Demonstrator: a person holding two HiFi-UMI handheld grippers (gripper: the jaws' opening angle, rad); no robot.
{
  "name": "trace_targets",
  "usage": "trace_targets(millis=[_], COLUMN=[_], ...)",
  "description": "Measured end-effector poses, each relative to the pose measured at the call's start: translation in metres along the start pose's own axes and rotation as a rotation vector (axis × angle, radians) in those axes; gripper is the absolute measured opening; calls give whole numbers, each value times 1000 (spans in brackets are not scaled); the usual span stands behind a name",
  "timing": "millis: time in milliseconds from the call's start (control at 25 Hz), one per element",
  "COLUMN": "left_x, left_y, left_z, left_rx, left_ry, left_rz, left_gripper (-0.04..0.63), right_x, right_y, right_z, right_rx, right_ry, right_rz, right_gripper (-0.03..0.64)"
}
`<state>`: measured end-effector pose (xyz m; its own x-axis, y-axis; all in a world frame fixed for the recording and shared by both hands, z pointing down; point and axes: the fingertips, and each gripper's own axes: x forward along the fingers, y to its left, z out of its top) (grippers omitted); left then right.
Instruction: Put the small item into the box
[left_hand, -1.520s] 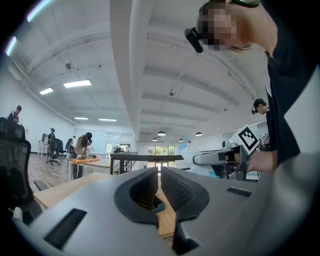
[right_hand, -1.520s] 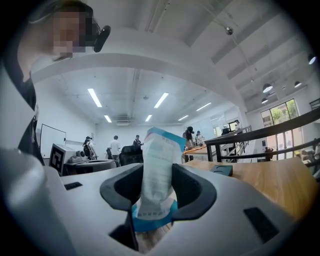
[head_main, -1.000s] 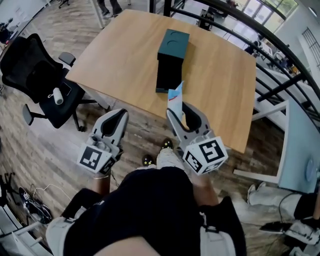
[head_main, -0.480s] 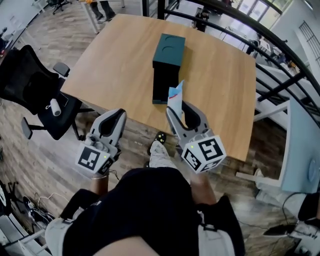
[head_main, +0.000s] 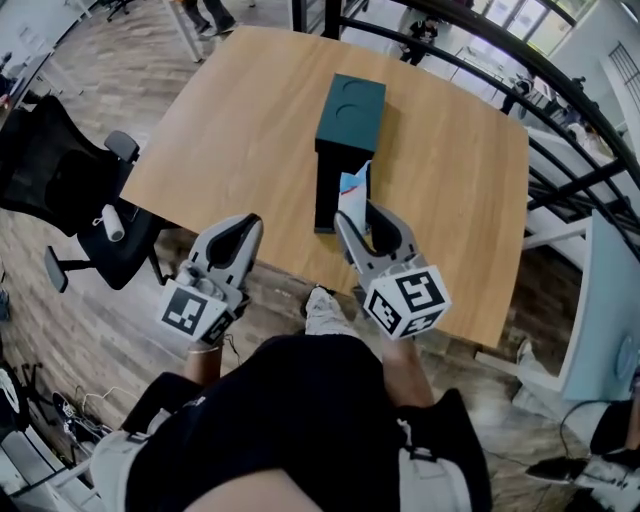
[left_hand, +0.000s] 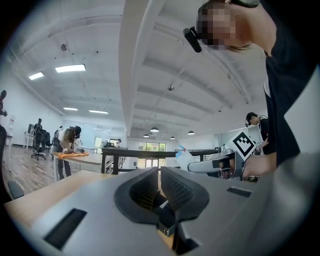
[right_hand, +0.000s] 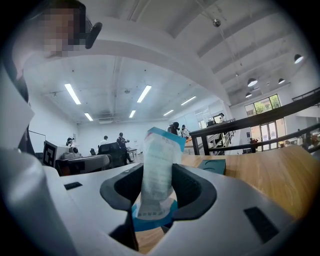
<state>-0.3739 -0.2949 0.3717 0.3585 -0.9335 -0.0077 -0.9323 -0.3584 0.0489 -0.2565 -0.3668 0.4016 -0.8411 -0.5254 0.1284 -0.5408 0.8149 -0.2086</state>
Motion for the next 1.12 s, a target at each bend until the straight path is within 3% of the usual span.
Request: trace_targets(millis=[440,1120], left_x=[49,88], left_y=[32,54], left_z=[-26,-31], left_rx=[1,-6], left_ry=[50,84], left_rz=[-34,-72], left_gripper=[25,25], right_x=[49,90], right_y=[-41,-88], right_z=[-34,-92], right_rx=[52,50], right_ry=[86,291], right_rz=[-47,-120], right_gripper=[173,173])
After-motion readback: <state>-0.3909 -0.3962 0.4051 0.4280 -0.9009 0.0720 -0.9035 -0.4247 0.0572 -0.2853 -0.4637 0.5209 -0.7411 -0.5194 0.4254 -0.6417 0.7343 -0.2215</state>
